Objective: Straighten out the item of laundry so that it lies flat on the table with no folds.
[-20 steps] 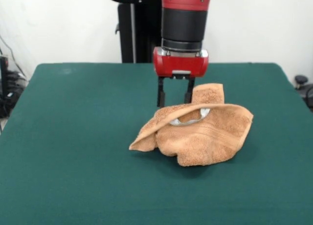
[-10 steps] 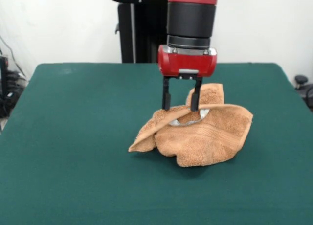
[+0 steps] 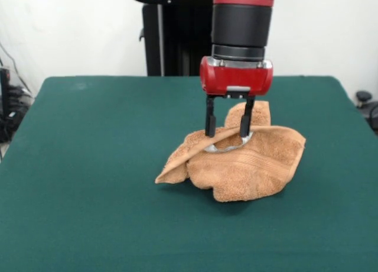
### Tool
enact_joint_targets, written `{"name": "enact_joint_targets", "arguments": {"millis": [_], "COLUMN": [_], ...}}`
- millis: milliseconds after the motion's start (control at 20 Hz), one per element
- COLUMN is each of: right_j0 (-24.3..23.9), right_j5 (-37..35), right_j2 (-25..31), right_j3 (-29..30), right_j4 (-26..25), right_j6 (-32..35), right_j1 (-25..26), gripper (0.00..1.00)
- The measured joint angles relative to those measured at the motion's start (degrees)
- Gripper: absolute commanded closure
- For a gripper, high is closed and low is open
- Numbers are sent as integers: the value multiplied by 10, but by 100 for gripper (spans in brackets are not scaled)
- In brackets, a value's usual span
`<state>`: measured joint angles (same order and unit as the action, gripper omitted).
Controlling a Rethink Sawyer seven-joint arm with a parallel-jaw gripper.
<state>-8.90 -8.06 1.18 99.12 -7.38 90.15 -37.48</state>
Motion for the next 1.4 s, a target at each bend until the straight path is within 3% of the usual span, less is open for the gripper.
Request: {"name": "enact_joint_targets", "arguments": {"millis": [1400], "right_j0": [16], "right_j5": [-2], "right_j2": [-9], "right_j3": [11], "right_j4": [0], "right_j6": [0], "right_j1": [-63], "gripper": [0]}}
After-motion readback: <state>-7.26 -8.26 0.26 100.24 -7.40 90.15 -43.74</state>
